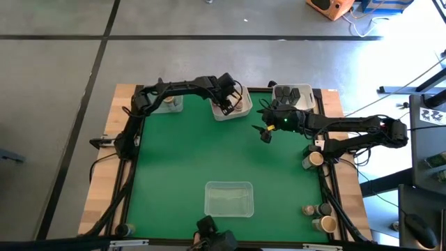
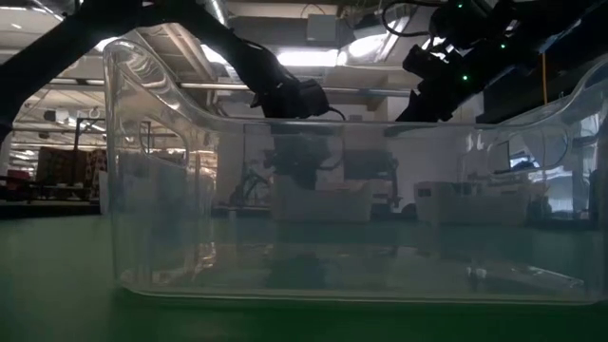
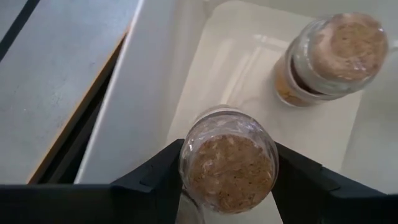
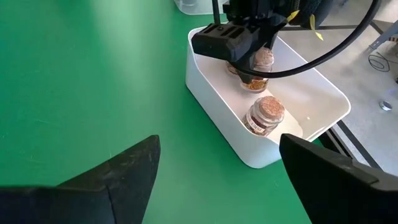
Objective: Sort spices by type
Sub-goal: Put the brown seasoning bottle into the left white bin, then put the black seasoning bottle into the bottom transparent bin
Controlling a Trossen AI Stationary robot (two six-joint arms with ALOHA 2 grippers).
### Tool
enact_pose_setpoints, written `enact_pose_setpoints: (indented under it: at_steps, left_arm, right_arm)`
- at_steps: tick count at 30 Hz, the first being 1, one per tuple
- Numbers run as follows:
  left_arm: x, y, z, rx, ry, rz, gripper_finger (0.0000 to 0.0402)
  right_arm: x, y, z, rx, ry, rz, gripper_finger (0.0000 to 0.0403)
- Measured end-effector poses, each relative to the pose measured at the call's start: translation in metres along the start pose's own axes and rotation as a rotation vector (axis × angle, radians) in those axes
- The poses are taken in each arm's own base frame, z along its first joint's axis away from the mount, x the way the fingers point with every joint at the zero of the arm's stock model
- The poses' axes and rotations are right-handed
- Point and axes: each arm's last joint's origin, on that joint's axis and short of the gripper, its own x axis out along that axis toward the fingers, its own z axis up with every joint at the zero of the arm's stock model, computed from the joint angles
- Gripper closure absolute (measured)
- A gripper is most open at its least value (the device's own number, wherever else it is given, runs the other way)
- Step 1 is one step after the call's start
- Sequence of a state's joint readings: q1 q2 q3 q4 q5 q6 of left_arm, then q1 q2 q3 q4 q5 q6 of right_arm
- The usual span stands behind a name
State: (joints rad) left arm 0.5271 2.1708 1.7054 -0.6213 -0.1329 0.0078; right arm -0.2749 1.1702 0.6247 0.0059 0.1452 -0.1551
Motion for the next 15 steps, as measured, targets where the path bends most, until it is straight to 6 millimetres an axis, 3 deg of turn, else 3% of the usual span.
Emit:
enact_pose_setpoints:
  at_steps: [7,11,15]
  left_arm:
    - [0.0,0.002,-0.001,0.002,0.006,0.002,0.0148]
    - [-0.003,0.002,0.002,0.001,0.009,0.002,0.0142]
    - [-0.02,0.001,0.012,0.007,0.009,-0.002,0.0146]
  right_arm:
    - [0.0,0.0,0.0,-0.005,0.001,0.0,0.0072]
    - [0.0,0.0,0.0,-0.007,0.001,0.0,0.0072]
    - [0.0,0.0,0.0,-0.007,0.001,0.0,0.0072]
